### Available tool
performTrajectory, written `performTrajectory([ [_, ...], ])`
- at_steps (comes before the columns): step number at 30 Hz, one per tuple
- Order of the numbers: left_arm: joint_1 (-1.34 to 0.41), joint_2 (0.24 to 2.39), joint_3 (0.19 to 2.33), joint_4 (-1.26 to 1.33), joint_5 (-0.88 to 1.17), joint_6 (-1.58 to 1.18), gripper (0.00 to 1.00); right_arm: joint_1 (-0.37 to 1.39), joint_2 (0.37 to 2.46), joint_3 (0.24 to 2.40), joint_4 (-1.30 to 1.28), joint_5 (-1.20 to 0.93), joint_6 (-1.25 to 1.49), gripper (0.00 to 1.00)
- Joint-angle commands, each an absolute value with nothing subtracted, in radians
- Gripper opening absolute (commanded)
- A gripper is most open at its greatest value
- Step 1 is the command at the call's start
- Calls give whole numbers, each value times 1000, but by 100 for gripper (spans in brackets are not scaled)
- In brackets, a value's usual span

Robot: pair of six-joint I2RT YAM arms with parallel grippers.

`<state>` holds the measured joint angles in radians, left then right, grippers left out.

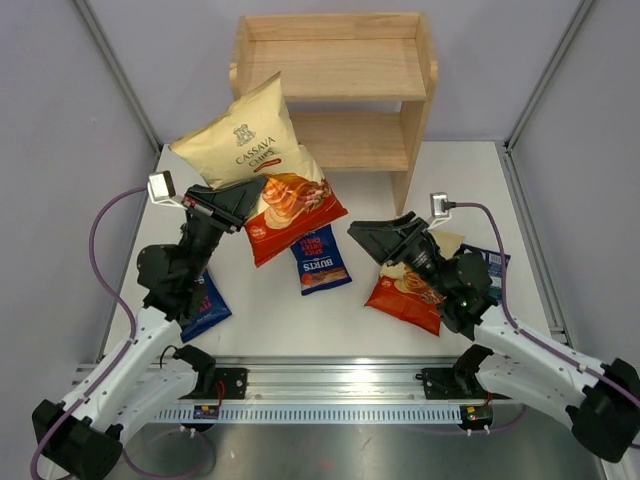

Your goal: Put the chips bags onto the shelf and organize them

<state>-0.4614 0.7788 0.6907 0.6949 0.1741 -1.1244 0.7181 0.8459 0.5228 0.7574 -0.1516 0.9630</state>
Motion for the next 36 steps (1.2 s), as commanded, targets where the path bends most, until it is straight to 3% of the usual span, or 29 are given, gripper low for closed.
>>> performTrajectory([
  [1, -468, 787, 675, 912, 91, -1222, 15, 759, 995, 485, 953, -250, 1068, 99],
  [5, -495, 851, 683, 971, 95, -1295, 15, 828, 1110, 552, 1161, -295, 1046, 99],
  [16, -523, 874, 637, 931, 107, -1443, 13, 867, 1226, 701, 1201, -298, 897, 98],
  [20, -523, 894, 660, 893, 190, -1440, 14, 867, 1232, 735, 1118, -242, 865, 87],
  [21, -523, 899, 664, 870, 207, -1439, 14, 867, 1226, 745, 1097, -232, 858, 75],
  [26, -483, 907, 709, 746, 293, -1385, 15, 867, 1201, 709, 1055, -177, 839, 48],
  [27, -473, 907, 713, 721, 304, -1382, 15, 865, 1187, 690, 1057, -172, 833, 38],
  [32, -338, 928, 788, 560, 426, -1301, 18, 867, 1144, 655, 997, -206, 808, 25],
  [36, -255, 917, 827, 481, 495, -1229, 38, 867, 1091, 592, 954, -158, 831, 23],
])
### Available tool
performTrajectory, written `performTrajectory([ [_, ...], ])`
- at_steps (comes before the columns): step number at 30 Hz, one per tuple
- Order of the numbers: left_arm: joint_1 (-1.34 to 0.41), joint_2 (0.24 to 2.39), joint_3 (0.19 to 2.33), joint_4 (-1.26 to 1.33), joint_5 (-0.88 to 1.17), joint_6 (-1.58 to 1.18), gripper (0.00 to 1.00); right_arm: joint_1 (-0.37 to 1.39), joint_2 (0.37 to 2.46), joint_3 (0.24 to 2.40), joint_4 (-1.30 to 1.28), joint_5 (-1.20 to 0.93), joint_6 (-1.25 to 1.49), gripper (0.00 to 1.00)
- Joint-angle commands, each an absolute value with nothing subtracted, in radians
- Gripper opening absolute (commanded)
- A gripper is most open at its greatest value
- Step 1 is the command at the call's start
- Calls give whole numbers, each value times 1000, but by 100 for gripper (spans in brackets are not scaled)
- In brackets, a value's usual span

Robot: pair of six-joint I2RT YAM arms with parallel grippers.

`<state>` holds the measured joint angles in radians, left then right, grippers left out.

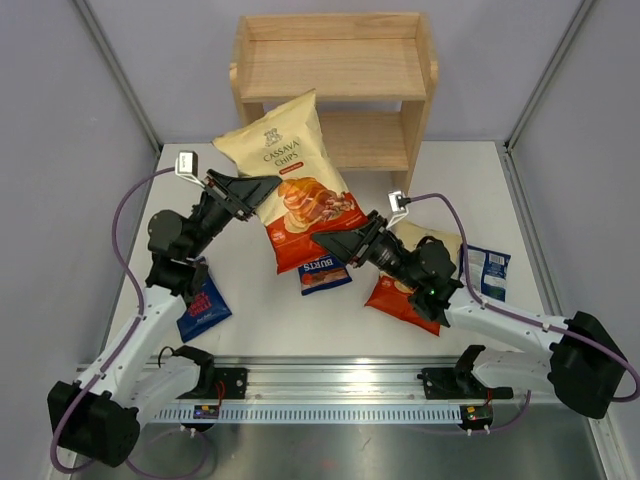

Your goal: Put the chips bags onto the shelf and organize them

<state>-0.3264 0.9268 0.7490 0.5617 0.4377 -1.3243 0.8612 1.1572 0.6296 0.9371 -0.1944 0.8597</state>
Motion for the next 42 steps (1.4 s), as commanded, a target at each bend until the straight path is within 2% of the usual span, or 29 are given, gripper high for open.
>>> performTrajectory([
  [1, -241, 908, 840, 441, 499, -1203, 43, 865, 1080, 580, 925, -138, 845, 22],
  [2, -212, 897, 854, 389, 494, -1134, 51, 867, 1071, 566, 907, -118, 882, 21],
  [4, -177, 867, 899, 228, 471, -1068, 54, 865, 1043, 516, 900, -83, 911, 21],
  [12, 106, 835, 992, -147, 483, -893, 50, 865, 1011, 397, 907, 44, 1022, 18],
  [14, 141, 830, 1024, -195, 502, -833, 52, 862, 1026, 402, 900, 67, 1032, 18],
  [15, 143, 827, 1040, -254, 499, -807, 58, 856, 1047, 420, 902, 78, 1035, 18],
  [18, 144, 805, 1094, -365, 499, -704, 64, 828, 1090, 474, 875, 103, 1054, 17],
  [19, 144, 796, 1109, -395, 491, -675, 72, 803, 1101, 486, 864, 112, 1089, 17],
  [22, 141, 766, 1166, -538, 462, -554, 84, 756, 1152, 538, 810, 155, 1159, 16],
  [24, 141, 724, 1180, -612, 448, -476, 98, 729, 1199, 602, 776, 172, 1164, 16],
  [32, 97, 540, 1065, -647, 295, -380, 99, 696, 1446, 909, 629, 264, 1192, 16],
  [35, 83, 535, 1049, -667, 275, -367, 99, 698, 1605, 1108, 545, 282, 1212, 16],
  [42, 28, 526, 1072, -686, 215, -347, 99, 698, 1822, 1406, 329, 318, 1213, 16],
])
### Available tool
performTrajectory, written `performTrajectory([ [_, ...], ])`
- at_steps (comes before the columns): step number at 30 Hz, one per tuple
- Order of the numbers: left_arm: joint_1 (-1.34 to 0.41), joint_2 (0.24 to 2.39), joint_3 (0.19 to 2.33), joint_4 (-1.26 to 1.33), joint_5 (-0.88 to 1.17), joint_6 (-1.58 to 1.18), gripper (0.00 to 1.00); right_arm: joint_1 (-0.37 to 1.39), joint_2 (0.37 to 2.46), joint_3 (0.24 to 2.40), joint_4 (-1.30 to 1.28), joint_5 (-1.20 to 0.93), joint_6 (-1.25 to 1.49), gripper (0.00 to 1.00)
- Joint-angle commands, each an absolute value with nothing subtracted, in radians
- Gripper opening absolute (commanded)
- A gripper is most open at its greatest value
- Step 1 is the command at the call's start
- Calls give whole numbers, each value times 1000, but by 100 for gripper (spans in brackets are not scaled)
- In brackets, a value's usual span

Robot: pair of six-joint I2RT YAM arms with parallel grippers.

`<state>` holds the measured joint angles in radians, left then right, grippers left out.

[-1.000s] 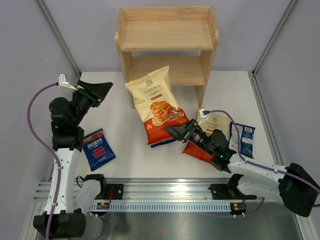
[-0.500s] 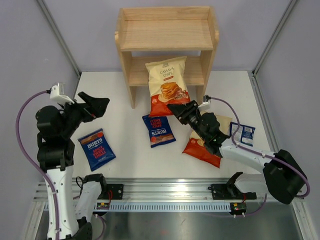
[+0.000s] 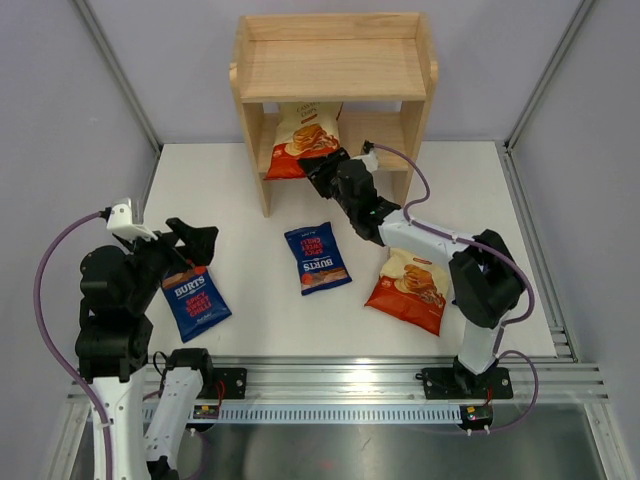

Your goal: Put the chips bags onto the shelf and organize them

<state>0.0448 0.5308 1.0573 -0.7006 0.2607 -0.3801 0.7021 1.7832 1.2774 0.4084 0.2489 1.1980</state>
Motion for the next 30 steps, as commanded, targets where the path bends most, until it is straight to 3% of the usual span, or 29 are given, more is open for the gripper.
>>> performTrajectory([
  [1, 22, 525, 1072, -686, 218, -344, 99, 698, 1838, 1428, 319, 325, 1218, 17],
  [11, 14, 515, 1058, -681, 224, -345, 99, 698, 2035, 1731, 126, 253, 1223, 20],
  [18, 14, 518, 1049, -676, 229, -345, 99, 715, 2083, 1772, 101, 209, 1233, 25],
  [19, 12, 514, 1049, -678, 227, -342, 99, 715, 2080, 1773, 95, 207, 1229, 31],
  [21, 11, 509, 1048, -681, 219, -342, 99, 715, 2072, 1773, 84, 204, 1212, 34],
  [26, 8, 509, 1049, -680, 224, -344, 99, 709, 2014, 1741, 17, 229, 1193, 66],
  [30, 8, 514, 1048, -683, 230, -345, 99, 698, 1985, 1743, -51, 229, 1163, 77],
])
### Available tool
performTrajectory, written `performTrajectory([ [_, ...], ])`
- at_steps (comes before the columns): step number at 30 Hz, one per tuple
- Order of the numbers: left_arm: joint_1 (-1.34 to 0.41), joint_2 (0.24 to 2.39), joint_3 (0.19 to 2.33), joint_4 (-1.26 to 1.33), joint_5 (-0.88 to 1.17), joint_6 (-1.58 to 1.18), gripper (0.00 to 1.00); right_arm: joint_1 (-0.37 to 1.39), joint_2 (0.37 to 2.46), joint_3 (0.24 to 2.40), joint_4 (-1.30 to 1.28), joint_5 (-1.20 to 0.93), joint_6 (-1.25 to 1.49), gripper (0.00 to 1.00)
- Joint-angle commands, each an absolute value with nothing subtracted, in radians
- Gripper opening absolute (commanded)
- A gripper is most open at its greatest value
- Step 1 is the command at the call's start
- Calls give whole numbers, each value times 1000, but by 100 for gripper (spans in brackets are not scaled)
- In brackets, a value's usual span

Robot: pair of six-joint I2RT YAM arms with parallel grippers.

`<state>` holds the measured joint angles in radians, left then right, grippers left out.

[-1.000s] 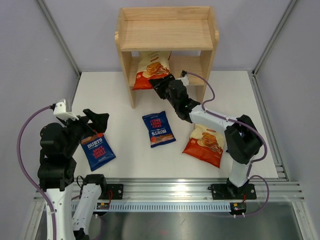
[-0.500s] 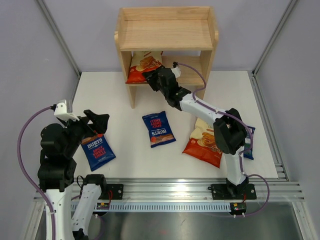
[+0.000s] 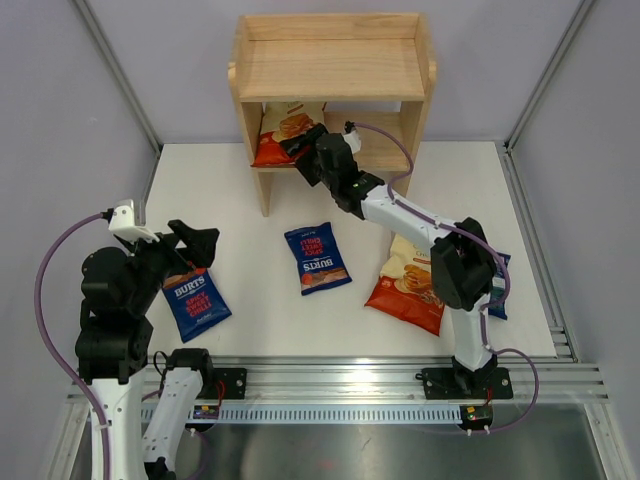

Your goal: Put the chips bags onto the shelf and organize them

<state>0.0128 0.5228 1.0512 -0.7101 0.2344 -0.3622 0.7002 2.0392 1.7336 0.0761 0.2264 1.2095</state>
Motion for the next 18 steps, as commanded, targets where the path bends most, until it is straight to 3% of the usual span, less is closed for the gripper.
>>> performTrajectory([
  [1, 8, 514, 1048, -683, 236, -345, 99, 696, 1979, 1743, -61, 230, 1158, 79],
  [10, 8, 529, 1039, -686, 256, -351, 99, 686, 1862, 1655, -138, 250, 1121, 90],
  [13, 8, 551, 1035, -684, 290, -357, 99, 680, 1800, 1583, -121, 259, 1114, 98],
  [18, 8, 587, 1016, -643, 389, -371, 99, 673, 1669, 1479, -91, 247, 1030, 99],
])
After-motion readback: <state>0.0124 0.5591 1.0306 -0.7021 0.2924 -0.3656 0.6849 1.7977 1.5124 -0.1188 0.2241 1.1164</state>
